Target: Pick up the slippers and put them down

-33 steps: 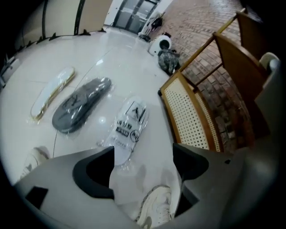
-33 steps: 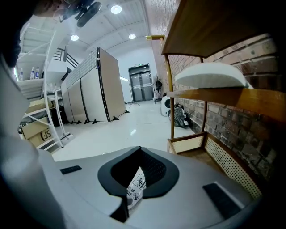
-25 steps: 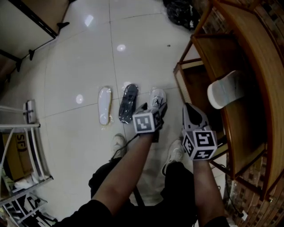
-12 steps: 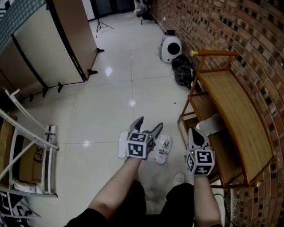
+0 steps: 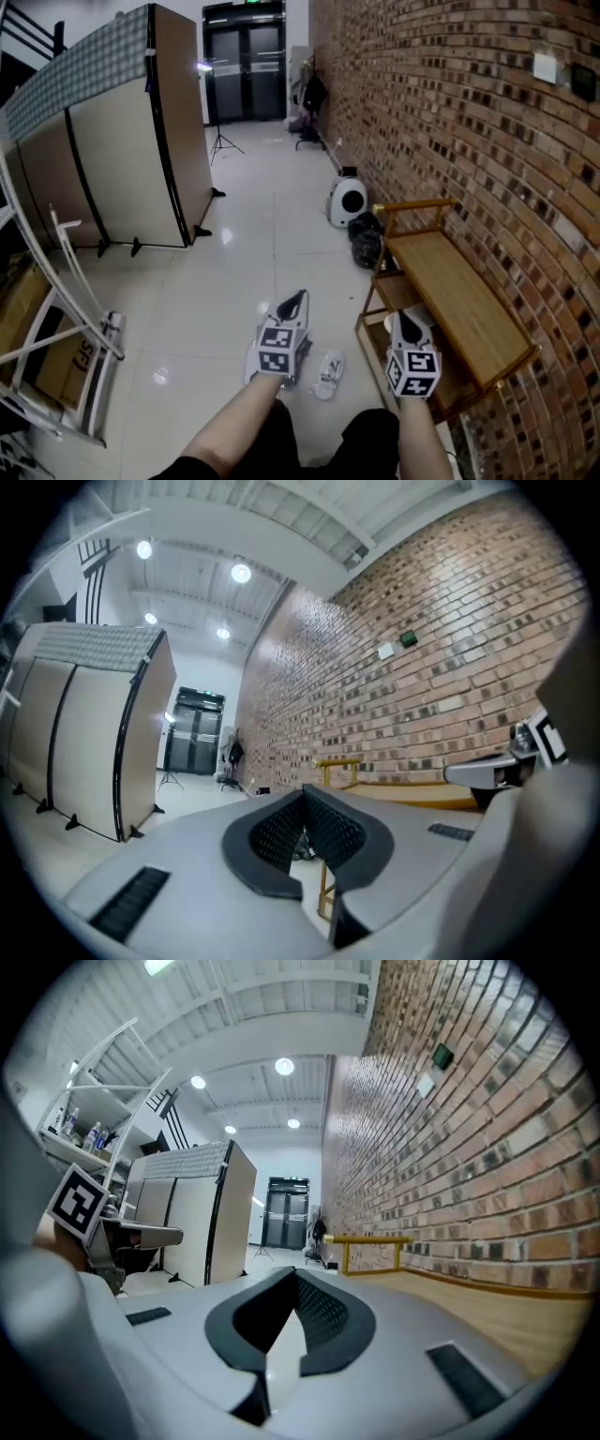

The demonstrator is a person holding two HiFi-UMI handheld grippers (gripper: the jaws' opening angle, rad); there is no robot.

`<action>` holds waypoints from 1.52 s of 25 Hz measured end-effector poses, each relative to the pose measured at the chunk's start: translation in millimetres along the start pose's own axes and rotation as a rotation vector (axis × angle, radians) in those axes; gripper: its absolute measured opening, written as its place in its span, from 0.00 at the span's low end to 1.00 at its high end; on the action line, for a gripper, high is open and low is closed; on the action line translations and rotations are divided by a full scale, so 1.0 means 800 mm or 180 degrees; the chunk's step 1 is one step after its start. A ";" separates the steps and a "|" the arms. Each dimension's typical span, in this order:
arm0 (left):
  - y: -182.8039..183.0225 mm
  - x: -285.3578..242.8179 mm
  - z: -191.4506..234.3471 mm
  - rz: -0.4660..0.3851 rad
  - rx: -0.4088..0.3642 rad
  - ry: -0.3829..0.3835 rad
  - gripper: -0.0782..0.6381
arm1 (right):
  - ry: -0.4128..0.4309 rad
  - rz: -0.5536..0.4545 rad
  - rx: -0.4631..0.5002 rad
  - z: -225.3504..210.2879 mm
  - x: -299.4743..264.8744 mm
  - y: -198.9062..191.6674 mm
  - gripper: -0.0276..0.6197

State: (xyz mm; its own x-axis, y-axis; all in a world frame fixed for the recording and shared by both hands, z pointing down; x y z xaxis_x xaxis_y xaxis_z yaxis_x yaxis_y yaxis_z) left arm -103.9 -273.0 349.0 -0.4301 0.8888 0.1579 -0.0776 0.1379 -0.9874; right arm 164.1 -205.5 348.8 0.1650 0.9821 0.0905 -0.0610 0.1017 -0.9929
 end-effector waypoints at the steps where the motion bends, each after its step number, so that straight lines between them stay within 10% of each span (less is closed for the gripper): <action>1: 0.011 0.007 -0.003 -0.0069 0.0003 -0.0017 0.11 | -0.0014 -0.0062 0.0012 0.000 0.008 0.010 0.05; 23: 0.034 0.180 -0.029 -0.0247 0.0006 -0.0168 0.11 | 0.0287 -0.0288 0.0034 0.046 0.161 0.030 0.05; 38: 0.018 0.309 -0.018 -0.0288 0.0123 0.0458 0.11 | 0.0533 -0.0125 -0.0046 0.024 0.223 -0.019 0.05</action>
State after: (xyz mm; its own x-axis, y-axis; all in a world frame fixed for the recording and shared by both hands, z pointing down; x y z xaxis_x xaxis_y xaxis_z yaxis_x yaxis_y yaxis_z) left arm -198.6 -45.2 373.7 -0.2868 0.9274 0.2403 -0.1458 0.2056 -0.9677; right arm 175.4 -28.6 381.9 0.3288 0.9372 0.1163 -0.0374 0.1360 -0.9900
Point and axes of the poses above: the fingertips, and each gripper's own axes: x backward along the fingers, z to its left, y out of its top, the point moved 9 cm from there along x, backward along the fingers, and after that the axes turned 7 degrees about -z, right-handed, at the moved point
